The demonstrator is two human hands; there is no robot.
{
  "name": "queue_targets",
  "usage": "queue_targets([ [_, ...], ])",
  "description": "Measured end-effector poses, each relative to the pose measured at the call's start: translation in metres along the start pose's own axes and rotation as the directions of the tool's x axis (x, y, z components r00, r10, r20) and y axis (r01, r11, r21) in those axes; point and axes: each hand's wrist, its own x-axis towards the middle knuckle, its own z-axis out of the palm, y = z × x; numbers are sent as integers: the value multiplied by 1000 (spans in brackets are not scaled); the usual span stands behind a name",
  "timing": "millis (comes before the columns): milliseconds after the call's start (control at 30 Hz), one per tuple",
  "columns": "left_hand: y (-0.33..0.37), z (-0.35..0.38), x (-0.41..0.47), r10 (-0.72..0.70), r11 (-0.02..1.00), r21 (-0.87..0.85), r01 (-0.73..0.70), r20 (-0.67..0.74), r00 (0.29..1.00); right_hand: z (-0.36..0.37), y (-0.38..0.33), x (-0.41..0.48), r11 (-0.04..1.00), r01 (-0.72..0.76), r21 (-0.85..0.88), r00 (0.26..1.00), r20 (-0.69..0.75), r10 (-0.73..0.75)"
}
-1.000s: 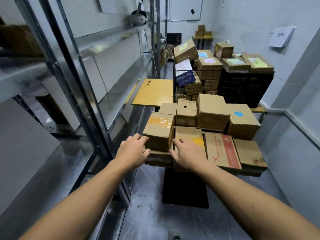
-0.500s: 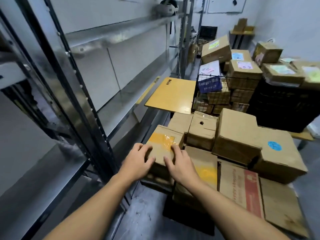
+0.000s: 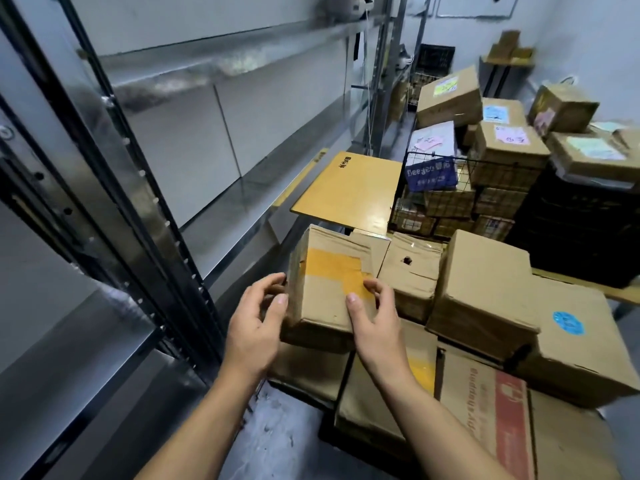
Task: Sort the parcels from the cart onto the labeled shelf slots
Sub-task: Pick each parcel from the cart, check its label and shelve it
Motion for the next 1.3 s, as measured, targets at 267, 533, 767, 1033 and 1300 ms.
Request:
queue_targets([
  [267,-4,7,23,-83,993,-73,88,71,994,3,-3,22,987,133,88,991,-42,-130],
  [533,4,12,25,-65,988,-137,68,27,998,0,-13,28,983,177,-39,983,54,-175],
  [767,19,14,17,60,998,3,-60,-7,998,2,-25,26,990,131,55,985,105,-136],
  [1033,5,1,27,-43,988,-151,34,-59,997,2,-13,29,906,-7,424,993,112,-45],
  [1300,1,-6,9,-100,964,-251,87,-39,994,-1,-12,25,878,-25,479,984,169,-64],
])
